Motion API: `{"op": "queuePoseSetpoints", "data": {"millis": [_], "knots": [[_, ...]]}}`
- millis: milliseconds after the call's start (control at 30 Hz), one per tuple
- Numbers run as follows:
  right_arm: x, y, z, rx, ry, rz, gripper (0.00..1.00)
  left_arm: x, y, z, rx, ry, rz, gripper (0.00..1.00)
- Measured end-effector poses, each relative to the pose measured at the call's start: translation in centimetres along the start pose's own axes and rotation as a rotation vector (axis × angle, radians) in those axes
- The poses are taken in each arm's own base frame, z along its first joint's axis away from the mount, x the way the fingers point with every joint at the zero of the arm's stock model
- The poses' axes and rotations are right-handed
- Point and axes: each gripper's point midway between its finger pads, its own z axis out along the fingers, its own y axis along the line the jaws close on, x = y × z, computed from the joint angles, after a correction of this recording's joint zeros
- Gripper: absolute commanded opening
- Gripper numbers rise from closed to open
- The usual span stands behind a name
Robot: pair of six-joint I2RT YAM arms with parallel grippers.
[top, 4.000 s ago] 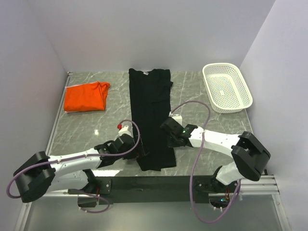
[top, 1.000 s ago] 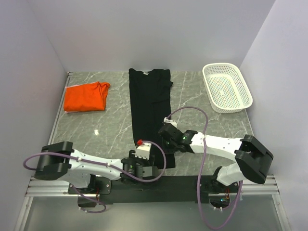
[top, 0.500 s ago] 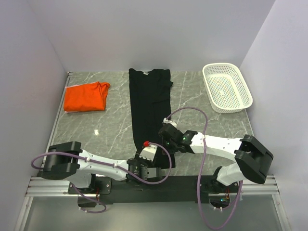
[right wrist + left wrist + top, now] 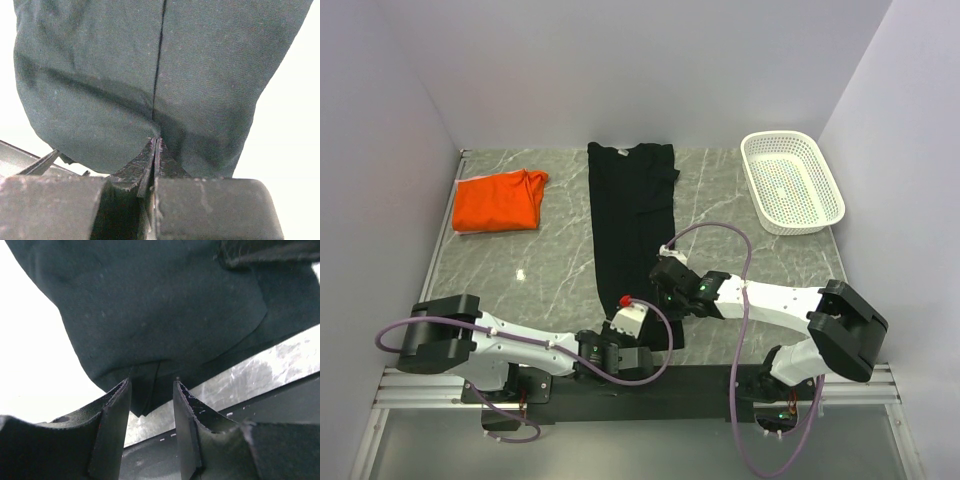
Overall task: Fold and stack the t-shirts
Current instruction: Fold the tshirt
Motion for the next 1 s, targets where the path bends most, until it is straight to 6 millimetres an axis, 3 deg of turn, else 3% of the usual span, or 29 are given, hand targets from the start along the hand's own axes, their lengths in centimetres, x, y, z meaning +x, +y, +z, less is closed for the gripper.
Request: {"op": "queuePoseSetpoints", "data": {"millis": [233, 633, 800, 933, 967, 1000], "knots": [[0.0, 0.0, 0.0, 0.0, 0.0, 0.0, 0.0, 0.8, 0.0, 0.1, 0.012, 0.037, -0.001, 0.44], [0.1, 0.0, 0.0, -0.001, 0.003, 0.0, 0.0, 1.4, 0.9, 0.9, -0.003, 0.061, -0.024, 0.33], [0.1, 0.0, 0.0, -0.001, 0.004, 0.0, 0.0, 1.5, 1.1, 1.1, -0.004, 0.071, -0.031, 0.22], [0.3, -0.2, 0.1, 0.001, 0.007, 0.0, 0.0, 1.5, 0.9, 1.0, 0.001, 0.074, -0.036, 0.09], [0.4, -0.2, 0.1, 0.001, 0.01, 0.0, 0.0, 1.5, 0.9, 1.0, 0.002, 0.075, -0.037, 0.0], [0.4, -0.3, 0.2, 0.002, 0.012, 0.0, 0.0, 1.5, 0.9, 1.0, 0.002, 0.075, -0.039, 0.01]]}}
